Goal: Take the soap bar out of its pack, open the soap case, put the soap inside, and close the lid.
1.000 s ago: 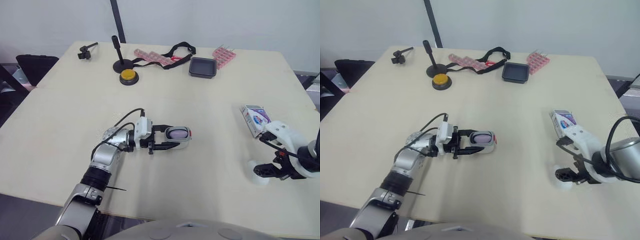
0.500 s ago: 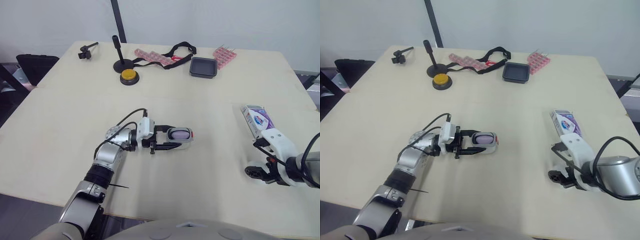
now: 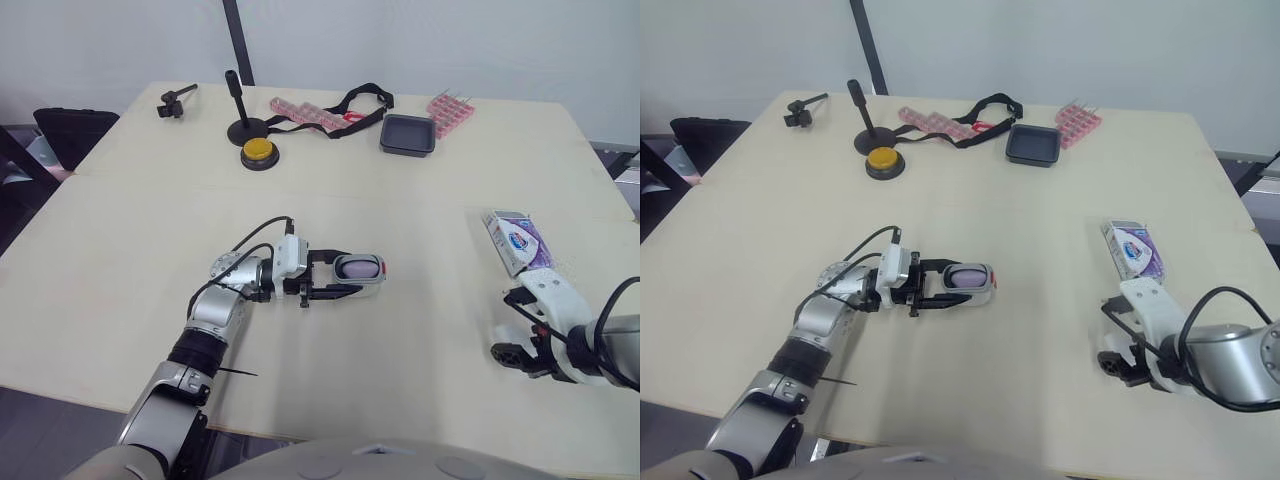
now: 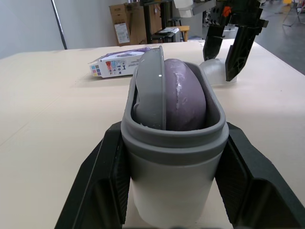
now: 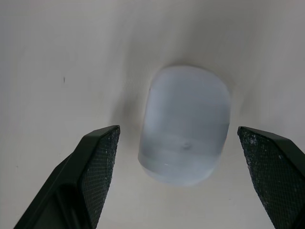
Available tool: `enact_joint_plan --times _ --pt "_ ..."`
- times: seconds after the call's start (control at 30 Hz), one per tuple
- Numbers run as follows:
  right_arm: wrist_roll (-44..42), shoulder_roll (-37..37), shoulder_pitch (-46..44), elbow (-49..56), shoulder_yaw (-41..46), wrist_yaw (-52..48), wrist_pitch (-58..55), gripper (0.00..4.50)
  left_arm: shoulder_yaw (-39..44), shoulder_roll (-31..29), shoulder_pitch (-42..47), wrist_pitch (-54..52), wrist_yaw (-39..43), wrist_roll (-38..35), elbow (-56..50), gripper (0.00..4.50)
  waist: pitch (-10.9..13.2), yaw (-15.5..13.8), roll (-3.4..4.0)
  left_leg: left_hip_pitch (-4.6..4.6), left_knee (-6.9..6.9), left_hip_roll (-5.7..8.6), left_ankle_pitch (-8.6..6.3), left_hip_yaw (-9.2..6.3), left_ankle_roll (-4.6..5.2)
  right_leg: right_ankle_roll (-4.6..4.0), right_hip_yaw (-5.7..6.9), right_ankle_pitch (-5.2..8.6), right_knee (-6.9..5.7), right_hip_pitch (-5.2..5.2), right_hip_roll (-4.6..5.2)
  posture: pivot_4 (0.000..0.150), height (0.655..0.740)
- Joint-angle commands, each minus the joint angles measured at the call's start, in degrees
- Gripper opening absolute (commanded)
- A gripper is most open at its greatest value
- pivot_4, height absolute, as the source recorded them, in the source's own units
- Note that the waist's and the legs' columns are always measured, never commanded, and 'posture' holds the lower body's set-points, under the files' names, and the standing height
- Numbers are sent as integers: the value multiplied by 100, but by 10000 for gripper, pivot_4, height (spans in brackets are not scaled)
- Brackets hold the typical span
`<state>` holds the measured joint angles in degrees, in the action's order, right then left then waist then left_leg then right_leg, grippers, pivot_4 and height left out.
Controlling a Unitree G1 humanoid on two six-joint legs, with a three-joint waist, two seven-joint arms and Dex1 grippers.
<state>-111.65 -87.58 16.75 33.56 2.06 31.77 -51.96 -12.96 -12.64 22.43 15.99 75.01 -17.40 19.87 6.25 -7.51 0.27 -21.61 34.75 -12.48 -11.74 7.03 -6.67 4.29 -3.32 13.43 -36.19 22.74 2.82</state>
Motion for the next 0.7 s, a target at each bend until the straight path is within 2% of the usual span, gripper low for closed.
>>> enact_joint_plan --times 0.03,0.23,0.37,0.47,0.5,0.7 --pt "-135 110 -20 37 -110 284 144 42416 79 -2 117 136 -15 -54 -35 18954 0 -1 0 0 0 0 0 0 0 0 0 0 0 0 0 1500 7395" --pt "-135 488 -546 -204 -444 581 59 42416 77 1 155 152 -6 -45 5 18954 1 26 -2 5 0 1 -1 0 -2 1 -1 0 -2 -3 0 1500 7395" --pt "-135 678 -843 -234 -625 699 -8 31467 84 -18 184 152 2 -44 19 18954 1 58 -4 7 0 1 -1 0 -3 1 -1 0 -2 -6 0 1500 7395" --pt "-135 707 -878 -162 -711 681 -39 21347 98 -35 207 144 5 -51 22 18954 1 56 -4 8 0 1 -1 0 -3 1 0 0 -2 -9 0 1500 7395" --pt "-135 703 -884 -147 -722 662 -45 19625 100 -39 212 147 5 -51 27 18954 1 56 -5 8 0 1 -2 0 -3 1 1 0 -1 -9 0 1500 7395" --pt "-135 658 -1129 -143 -778 568 -131 19627 98 -56 237 171 3 -42 68 18954 1 61 -5 8 0 1 -2 0 -4 2 0 0 -1 -10 0 1500 7395"
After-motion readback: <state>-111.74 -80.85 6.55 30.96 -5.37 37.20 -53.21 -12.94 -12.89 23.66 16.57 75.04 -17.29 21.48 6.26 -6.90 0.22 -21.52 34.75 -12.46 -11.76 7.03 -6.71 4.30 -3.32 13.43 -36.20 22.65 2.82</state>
